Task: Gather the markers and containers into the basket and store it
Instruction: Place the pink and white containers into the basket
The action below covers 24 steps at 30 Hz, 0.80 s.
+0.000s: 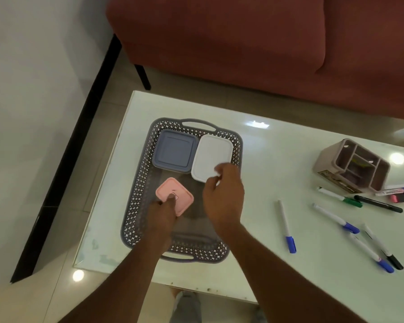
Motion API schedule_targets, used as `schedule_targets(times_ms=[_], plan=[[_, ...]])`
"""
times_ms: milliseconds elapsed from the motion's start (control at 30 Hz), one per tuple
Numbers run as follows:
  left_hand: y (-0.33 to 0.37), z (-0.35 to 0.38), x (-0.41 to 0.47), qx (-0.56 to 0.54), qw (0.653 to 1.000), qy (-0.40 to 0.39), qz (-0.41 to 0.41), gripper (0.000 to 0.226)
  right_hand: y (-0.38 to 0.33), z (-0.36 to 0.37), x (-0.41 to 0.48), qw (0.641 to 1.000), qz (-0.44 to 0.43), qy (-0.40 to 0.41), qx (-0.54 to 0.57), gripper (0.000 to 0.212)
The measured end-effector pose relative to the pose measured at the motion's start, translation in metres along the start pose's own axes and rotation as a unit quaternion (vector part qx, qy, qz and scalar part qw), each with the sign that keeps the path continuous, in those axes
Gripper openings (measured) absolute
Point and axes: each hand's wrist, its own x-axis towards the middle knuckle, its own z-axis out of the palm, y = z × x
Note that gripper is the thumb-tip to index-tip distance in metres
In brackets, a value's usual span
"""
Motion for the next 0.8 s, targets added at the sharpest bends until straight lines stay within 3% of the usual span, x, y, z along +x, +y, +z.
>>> schedule_targets(times_ms=[100,167,233,567,800], plan=[[0.004,0.005,0.000,-0.087,0.995,0.030,-0.024,0.021,-0.005,0.010,-0.032,0.981,0.133,-0.138,0.035,0.009],[0.008,0.009,0.001,-0.121,0.991,0.042,-0.046,0.024,-0.007,0.027,-0.037,0.947,0.238,-0.198,0.086,0.023],[0.013,0.012,0.005,-0.130,0.988,0.046,-0.066,0.026,-0.011,0.044,-0.032,0.929,0.277,-0.206,0.134,0.029],[0.019,0.006,0.017,-0.101,0.992,0.041,-0.062,0.026,-0.008,0.070,-0.017,0.950,0.237,-0.179,0.101,0.018],[0.021,0.002,0.016,-0.086,0.994,0.053,-0.034,0.025,-0.009,0.070,-0.011,0.950,0.215,-0.212,0.086,0.017]])
